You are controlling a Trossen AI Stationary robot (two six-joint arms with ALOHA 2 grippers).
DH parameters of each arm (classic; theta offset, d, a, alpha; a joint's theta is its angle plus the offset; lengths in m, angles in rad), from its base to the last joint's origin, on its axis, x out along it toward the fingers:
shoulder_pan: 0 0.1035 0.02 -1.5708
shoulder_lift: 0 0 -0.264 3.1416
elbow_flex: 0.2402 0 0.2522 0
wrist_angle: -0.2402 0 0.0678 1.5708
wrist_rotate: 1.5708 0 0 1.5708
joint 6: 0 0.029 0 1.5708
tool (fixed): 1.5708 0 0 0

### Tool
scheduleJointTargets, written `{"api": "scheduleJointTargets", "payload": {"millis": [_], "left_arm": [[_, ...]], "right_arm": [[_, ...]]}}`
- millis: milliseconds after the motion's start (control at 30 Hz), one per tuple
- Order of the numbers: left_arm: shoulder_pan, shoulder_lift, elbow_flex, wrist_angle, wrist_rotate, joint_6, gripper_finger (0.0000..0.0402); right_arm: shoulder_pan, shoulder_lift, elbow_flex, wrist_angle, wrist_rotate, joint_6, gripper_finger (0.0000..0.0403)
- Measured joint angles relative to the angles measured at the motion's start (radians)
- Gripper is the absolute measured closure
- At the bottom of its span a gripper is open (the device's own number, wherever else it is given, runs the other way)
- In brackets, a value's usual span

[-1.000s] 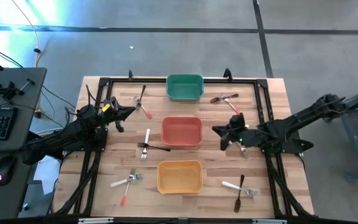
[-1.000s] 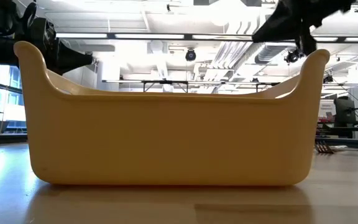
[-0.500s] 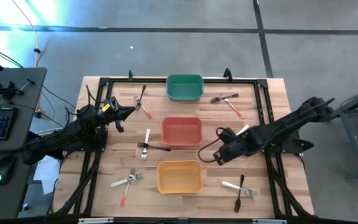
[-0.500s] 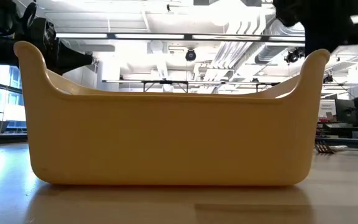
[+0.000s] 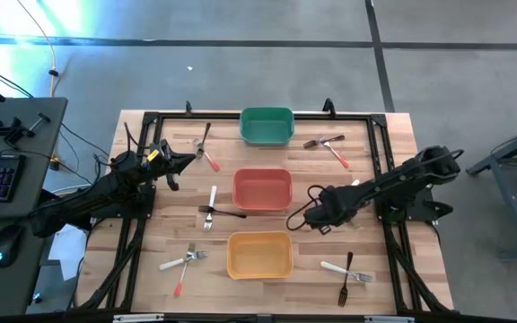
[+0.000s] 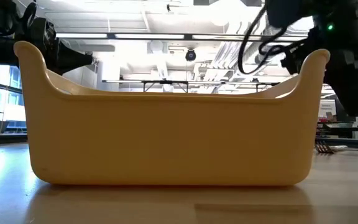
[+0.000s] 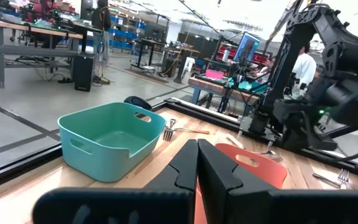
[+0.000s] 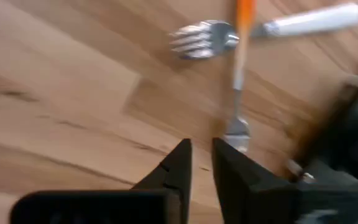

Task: Sort silverware by color (type)
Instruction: Put the orange fork into the orange bin

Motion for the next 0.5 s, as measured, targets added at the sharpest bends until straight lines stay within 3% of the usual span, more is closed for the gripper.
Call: {"api": "scheduleJointTargets", "payload": {"millis": [233, 500], "left_arm": [[0.000, 0.000, 0.000, 0.000, 0.000, 0.000, 0.0401], [0.000, 0.000, 0.000, 0.000, 0.000, 0.000, 0.0401]], "right_arm": [[-0.088, 0.011, 0.000, -0.017, 0.020, -0.115, 0.0260], [-0.183, -0.005, -0.146, 0.106, -0.022, -0.234, 0.0252]]}}
